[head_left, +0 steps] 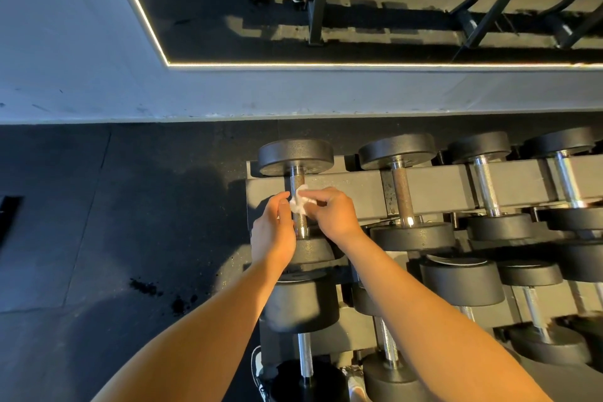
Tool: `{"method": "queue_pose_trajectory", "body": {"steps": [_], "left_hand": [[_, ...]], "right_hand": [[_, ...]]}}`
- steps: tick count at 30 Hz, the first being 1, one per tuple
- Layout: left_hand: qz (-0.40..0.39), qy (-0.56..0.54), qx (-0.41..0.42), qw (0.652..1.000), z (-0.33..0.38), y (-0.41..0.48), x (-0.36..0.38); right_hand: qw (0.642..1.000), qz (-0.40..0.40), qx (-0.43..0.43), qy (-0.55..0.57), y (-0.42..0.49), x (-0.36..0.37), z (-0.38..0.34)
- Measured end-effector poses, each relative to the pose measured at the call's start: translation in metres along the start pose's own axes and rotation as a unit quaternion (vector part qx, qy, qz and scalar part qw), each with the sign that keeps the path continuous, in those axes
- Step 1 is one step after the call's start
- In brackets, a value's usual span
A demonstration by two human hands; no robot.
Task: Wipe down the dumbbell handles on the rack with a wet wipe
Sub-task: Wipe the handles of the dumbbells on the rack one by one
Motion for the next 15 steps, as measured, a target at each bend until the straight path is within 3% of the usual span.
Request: {"method": "queue_pose_trajectory", "body": {"steps": [4,11,15], "left_hand": [[-0.004,-0.005,0.007,1.0,0.006,-0.004,-0.002],[0.006,-0.01,0.017,1.0,0.005,-0.003,-0.002],[-0.004,-0.016,0.011,1.0,0.005,-0.004,-0.002]], "right_hand": [[0.997,0.064,-0.025,0.042,0.022,0.004,-0.011],[0.992,0.023,-0.071,-0.105,-0.003,0.012,-0.004],[0.999,0.033,-0.025,0.013,-0.009,-0.002,-0.005]]}}
Point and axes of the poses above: each hand's wrist, its own y-axis towards the middle knuckle, its own x-axis out of the palm, z = x × y, the point moved 3 cm from there along y, towards the middle knuckle, and after that the axes turned 3 degrees about y, right-handed, at the moved point
